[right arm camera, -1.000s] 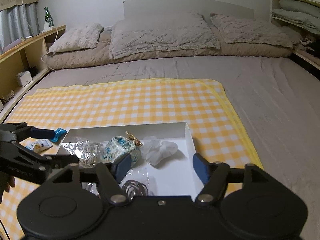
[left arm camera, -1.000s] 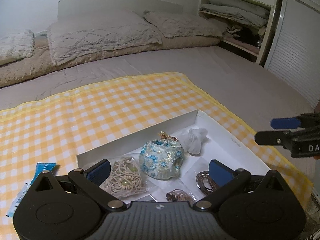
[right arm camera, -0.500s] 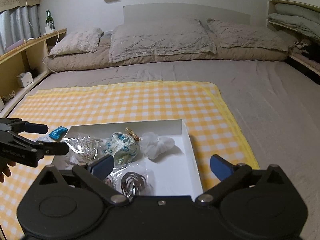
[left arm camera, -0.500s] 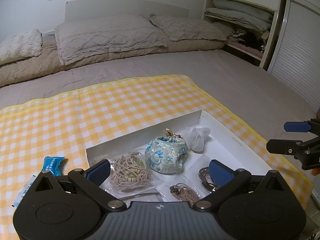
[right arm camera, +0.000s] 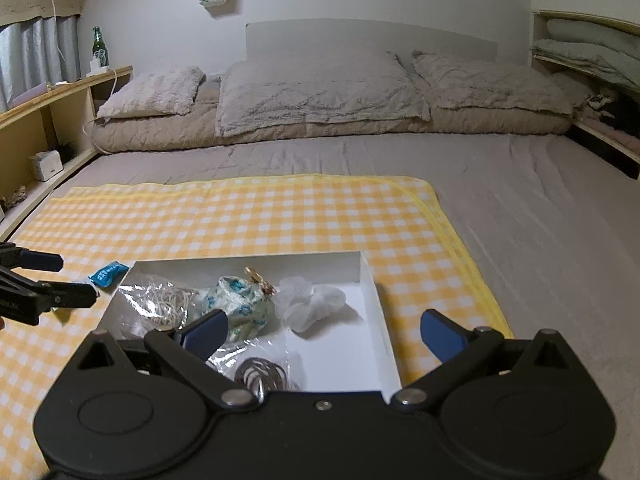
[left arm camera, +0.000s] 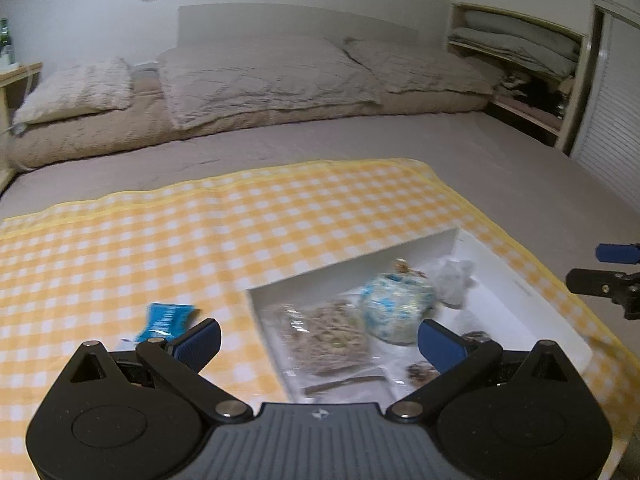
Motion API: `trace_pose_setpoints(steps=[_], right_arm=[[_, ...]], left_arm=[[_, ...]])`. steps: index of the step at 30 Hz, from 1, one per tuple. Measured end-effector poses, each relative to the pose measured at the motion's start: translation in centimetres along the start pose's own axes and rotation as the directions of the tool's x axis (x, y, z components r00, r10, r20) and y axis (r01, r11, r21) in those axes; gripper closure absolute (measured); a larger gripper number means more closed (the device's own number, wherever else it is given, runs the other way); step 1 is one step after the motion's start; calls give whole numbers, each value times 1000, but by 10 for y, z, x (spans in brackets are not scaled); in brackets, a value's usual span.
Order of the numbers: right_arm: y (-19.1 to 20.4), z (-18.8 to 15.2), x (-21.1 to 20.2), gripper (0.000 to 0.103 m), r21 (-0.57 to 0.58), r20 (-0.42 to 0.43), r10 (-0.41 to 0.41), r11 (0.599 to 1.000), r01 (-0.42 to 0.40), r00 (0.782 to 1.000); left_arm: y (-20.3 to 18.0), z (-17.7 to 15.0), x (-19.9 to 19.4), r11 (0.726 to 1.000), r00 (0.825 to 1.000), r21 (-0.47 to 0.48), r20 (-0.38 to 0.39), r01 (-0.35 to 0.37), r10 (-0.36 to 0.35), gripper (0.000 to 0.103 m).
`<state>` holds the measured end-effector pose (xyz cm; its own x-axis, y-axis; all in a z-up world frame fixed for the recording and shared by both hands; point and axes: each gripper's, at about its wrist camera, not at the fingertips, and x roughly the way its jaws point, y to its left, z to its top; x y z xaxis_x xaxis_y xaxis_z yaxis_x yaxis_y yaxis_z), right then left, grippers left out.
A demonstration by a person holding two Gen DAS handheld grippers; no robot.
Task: Organize soft objects
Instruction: 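Move both open tools from the box toward the two packets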
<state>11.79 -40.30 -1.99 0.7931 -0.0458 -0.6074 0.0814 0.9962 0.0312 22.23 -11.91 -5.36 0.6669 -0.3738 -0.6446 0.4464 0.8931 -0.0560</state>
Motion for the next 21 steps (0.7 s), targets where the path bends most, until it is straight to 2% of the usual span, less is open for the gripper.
trace_pose_setpoints(steps=[8, 15, 21], right_arm=[[25, 11, 15, 0, -25, 4, 46, 999, -45, 999], [57, 24, 28, 0, -52, 18, 99, 994, -98, 995], [91, 37, 43, 0, -79, 15, 147, 986, -145, 989]], left_arm=[[53, 1, -13, 993, 994, -59, 27, -106, 108, 0], [103, 0, -16, 979, 983, -86, -14, -186, 185, 0], [139, -7, -5, 959, 964, -108, -78, -261, 254, 0]])
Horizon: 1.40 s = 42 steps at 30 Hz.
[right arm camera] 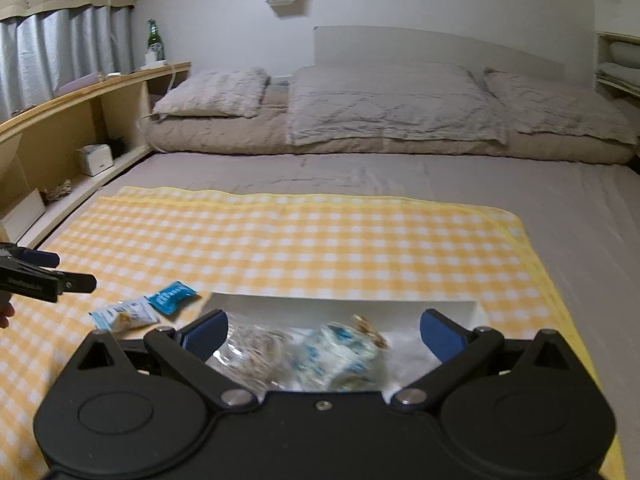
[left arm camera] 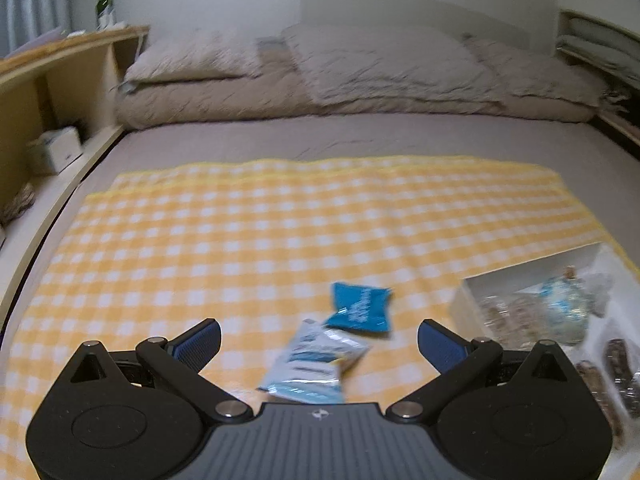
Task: Organize soft objects
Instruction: 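Move both open tools from the box toward the two packets, then grasp white medicine sachet with left tool while right tool grasps blue packet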
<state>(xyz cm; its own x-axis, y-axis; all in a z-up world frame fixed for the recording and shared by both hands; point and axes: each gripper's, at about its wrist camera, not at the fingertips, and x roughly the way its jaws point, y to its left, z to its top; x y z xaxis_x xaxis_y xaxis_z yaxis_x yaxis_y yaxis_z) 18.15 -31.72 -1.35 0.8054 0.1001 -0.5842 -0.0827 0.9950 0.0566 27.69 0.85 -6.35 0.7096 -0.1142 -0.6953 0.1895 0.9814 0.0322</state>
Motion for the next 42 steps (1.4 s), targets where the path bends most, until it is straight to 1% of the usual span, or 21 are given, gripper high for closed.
trace_pose_setpoints(steps=[5, 10, 16, 19, 22, 24, 29, 32, 33, 36, 39, 42], right_arm=[[26, 10, 15, 0, -22, -10, 40, 999, -40, 999], [48, 22, 31, 0, -27, -11, 78, 997, -79, 997], [70, 35, 53, 0, -13, -14, 113, 993, -113, 993], [79, 39, 64, 0, -29, -17, 127, 991, -127, 992], [89, 42, 76, 0, -44, -25, 136, 990, -137, 990], [94, 42, 86, 0, -46, -36, 141, 989, -143, 989], [107, 42, 107, 0, -63, -65, 151, 986, -155, 986], [114, 42, 119, 0, -72, -79, 155, 984, -161, 985], [117, 41, 123, 0, -77, -85, 155, 984, -161, 984], [123, 39, 134, 0, -97, -99, 146, 983, -155, 984], [128, 39, 142, 0, -113, -103, 137, 983, -148, 985], [129, 41, 147, 0, -110, -99, 130, 984, -140, 987]], left_arm=[[14, -3, 23, 998, 997, -5, -41, -58, 58, 0], [19, -3, 47, 994, 992, 29, -71, -104, 106, 1], [19, -11, 78, 991, 985, 96, -131, -98, 111, 1], [20, -17, 85, 987, 983, 128, -141, -97, 115, 1], [27, -20, 87, 990, 985, 105, -139, -91, 105, 1], [29, -23, 89, 987, 983, 122, -140, -105, 122, 1], [30, -30, 87, 985, 988, 143, -109, -95, 111, 1], [23, -35, 86, 977, 990, 187, -76, -104, 120, 1], [21, -36, 86, 974, 991, 203, -72, -99, 115, 1], [17, -32, 85, 976, 993, 215, -94, -47, 68, 1], [17, -27, 79, 979, 998, 206, -54, -10, 21, 2], [14, -28, 76, 973, 998, 221, -37, 60, -53, 3]])
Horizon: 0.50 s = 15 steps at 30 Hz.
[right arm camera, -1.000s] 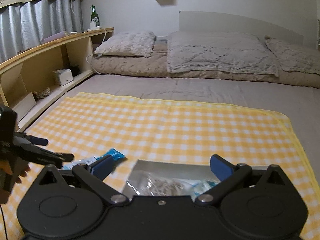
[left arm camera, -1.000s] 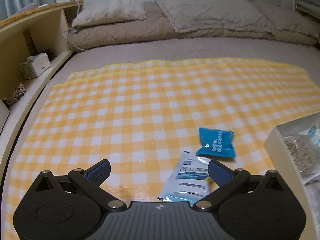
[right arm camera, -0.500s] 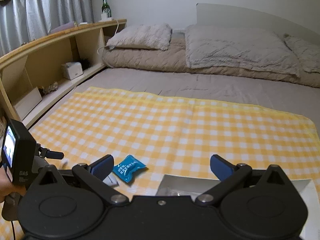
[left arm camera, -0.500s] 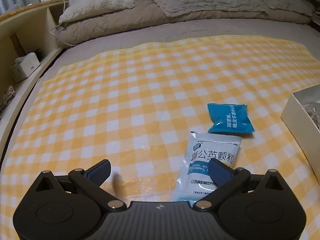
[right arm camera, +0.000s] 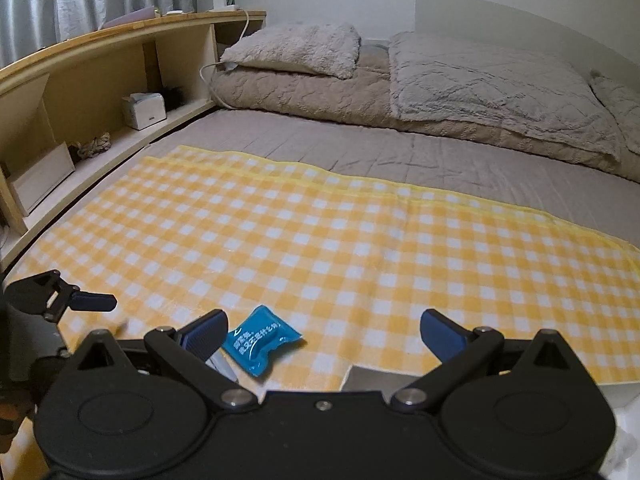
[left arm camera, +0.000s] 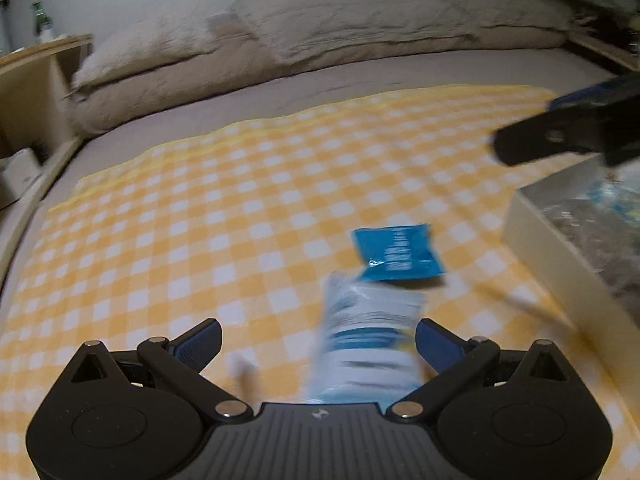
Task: Organize soft objects
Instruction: 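Grasp white medicine sachet with left tool while right tool grasps blue packet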
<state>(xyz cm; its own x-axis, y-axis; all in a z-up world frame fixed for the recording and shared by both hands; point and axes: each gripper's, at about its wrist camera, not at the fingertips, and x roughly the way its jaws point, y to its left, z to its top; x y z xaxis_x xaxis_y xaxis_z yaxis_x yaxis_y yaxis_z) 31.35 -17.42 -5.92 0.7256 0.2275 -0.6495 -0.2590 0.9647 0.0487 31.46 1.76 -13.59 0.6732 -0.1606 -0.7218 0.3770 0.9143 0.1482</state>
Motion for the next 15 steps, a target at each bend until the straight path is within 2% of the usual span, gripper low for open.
trace_pose_setpoints(steps=[4, 6, 8, 12, 15], right_arm=[[-2, 1, 3, 0, 0, 0, -10, 1000, 10, 1000], [-2, 2, 5, 0, -3, -5, -8, 1000, 8, 1000], [-1, 4, 9, 0, -1, -20, -6, 1000, 6, 1000], [0, 8, 18, 1, 6, -44, 28, 1000, -28, 999], [4, 12, 25, 5, 4, -54, 54, 999, -54, 997]], left_arm=[[-13, 0, 8, 997, 999, 76, -25, 35, -33, 16], [-16, 0, 12, 996, 998, 74, -51, 41, -37, 28], [-14, 1, 15, 998, 997, 53, -63, 44, -41, 30], [-7, 2, 17, 997, 994, 8, -86, 75, -74, 41], [-11, -2, 18, 997, 990, 41, -129, 70, -64, 44]])
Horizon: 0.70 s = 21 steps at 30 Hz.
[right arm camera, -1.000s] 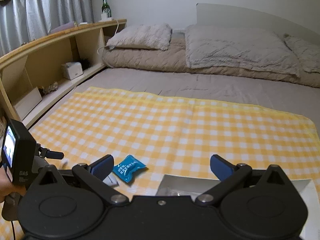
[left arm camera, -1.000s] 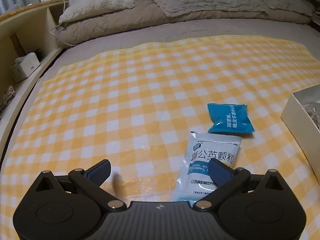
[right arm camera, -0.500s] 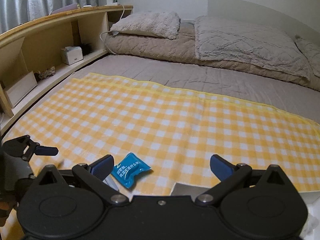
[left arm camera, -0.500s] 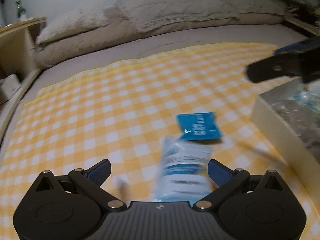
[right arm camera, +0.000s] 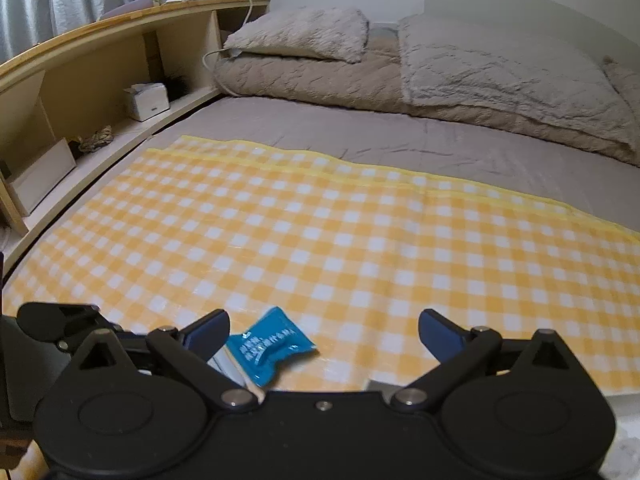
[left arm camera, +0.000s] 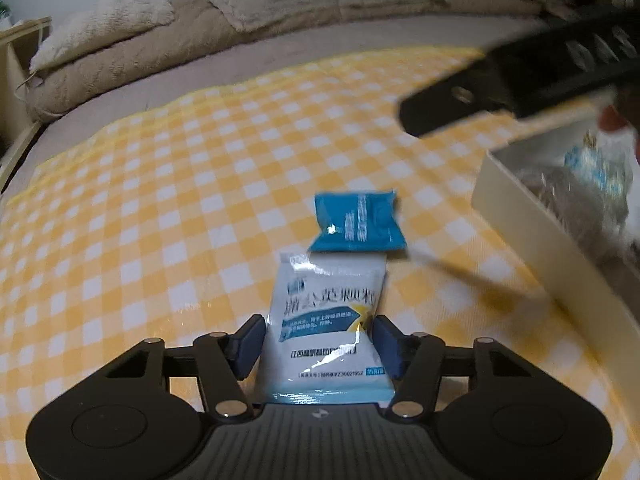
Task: Organize soft objects
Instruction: 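Grasp white medicine sachet with left tool while right tool grasps blue packet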
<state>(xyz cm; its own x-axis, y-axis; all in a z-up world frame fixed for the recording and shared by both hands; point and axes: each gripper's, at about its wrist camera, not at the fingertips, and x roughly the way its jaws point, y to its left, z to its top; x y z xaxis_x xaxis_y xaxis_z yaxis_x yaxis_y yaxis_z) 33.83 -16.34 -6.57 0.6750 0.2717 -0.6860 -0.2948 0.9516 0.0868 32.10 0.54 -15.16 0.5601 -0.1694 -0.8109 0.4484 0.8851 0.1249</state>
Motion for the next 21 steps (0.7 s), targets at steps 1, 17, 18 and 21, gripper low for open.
trace_pose_setpoints(steps=[1, 17, 18, 21], right_arm=[[2, 1, 3, 5, -10, -3, 10, 1000, -10, 1000], [41, -5, 64, 26, -327, -150, 115, 931, -159, 982], [43, -7, 67, 26, -351, -159, 114, 922, -164, 981], [46, -9, 72, 26, -412, -172, 114, 894, -176, 979]], left_arm=[[-1, -1, -1, 1000, 1000, 15, -1, 0, 0, 45], [53, -15, -19, 984, 994, -153, -71, -89, 79, 47], [55, -15, -20, 983, 994, -158, -70, -91, 80, 47], [57, -16, -20, 983, 995, -161, -69, -89, 78, 47]])
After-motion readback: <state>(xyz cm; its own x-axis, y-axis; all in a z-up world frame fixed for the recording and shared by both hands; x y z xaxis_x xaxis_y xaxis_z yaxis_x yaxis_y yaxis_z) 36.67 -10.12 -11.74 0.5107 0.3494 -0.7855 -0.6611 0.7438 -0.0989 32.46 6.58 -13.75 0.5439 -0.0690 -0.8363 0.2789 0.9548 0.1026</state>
